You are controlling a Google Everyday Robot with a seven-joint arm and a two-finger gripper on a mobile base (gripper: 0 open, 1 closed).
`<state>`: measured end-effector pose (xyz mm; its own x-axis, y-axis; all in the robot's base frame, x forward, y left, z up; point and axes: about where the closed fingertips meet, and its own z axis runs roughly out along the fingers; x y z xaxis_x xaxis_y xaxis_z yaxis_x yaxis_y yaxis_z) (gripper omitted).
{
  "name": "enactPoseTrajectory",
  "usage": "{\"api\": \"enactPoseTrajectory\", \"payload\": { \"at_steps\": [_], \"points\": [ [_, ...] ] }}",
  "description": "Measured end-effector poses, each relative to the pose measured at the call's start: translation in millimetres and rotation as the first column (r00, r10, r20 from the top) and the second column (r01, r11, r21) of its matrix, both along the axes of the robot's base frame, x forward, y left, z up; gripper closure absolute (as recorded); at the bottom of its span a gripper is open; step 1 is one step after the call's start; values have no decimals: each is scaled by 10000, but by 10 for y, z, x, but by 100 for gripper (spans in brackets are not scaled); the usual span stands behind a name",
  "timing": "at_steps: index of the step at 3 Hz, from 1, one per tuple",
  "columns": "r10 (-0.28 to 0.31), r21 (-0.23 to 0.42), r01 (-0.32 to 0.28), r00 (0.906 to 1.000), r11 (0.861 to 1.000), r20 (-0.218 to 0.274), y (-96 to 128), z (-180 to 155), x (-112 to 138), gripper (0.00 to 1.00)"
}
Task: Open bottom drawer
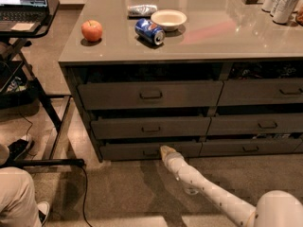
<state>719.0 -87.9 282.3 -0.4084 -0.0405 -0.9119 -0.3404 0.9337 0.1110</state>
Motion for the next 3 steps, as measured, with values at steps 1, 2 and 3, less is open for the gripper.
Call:
{"api": "enactPoseTrajectory", "payload": {
  "at_steps": [1, 2, 3],
  "points": [
    [-565, 338, 550, 9975, 9979, 423, -89, -153, 291, 100],
    [-903, 464, 873, 9937, 9951, 668, -114, -248, 543, 100],
    [-1141, 401, 1110, 9900, 9930, 832, -110, -282, 769, 100]
  ]
}}
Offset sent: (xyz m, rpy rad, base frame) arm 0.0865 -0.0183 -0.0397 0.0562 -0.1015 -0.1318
